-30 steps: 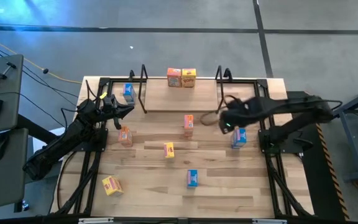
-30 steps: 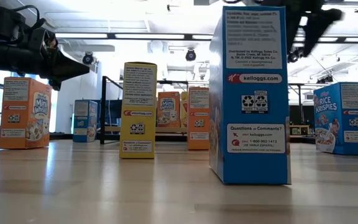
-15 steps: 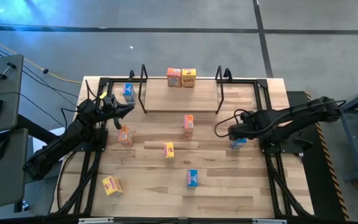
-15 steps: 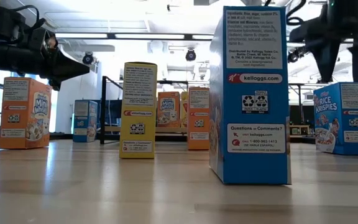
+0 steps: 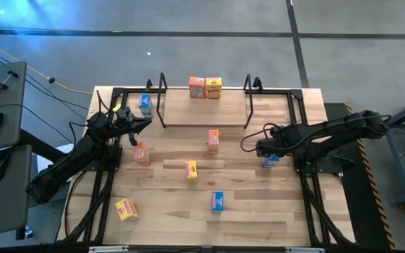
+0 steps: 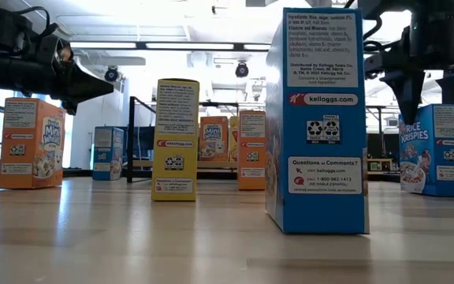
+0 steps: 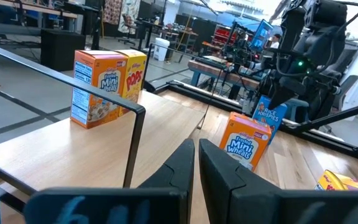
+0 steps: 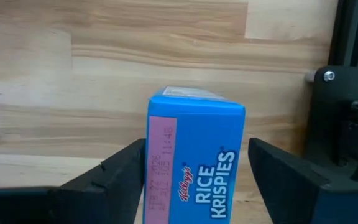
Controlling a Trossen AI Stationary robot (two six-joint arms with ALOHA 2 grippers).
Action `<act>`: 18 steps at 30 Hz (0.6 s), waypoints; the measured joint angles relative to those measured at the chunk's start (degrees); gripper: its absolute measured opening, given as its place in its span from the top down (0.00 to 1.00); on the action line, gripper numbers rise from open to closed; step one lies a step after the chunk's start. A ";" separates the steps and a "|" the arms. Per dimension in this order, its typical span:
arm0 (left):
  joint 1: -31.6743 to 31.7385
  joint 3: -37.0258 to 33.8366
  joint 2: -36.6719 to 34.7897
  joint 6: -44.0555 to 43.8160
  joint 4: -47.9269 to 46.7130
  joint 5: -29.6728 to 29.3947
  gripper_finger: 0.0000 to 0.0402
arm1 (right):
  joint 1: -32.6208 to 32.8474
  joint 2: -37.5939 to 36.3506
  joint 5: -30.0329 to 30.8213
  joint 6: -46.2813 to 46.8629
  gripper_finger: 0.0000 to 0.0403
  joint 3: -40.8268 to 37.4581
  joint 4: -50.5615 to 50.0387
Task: Stack cereal on shelf
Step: Put the top right blue cereal box on the shelf
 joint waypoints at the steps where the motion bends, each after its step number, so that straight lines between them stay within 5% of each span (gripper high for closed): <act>1: 0.00 0.00 0.01 0.00 0.01 0.00 0.96 | -0.16 0.00 0.00 -0.13 0.41 0.00 0.06; 9: 0.00 0.00 0.00 -0.02 -0.01 0.02 0.96 | -0.35 0.03 -0.23 -2.00 0.59 0.37 0.39; 18: 0.01 0.00 0.02 -0.04 -0.04 0.04 0.96 | -0.33 0.07 2.53 -12.94 0.59 12.50 -4.82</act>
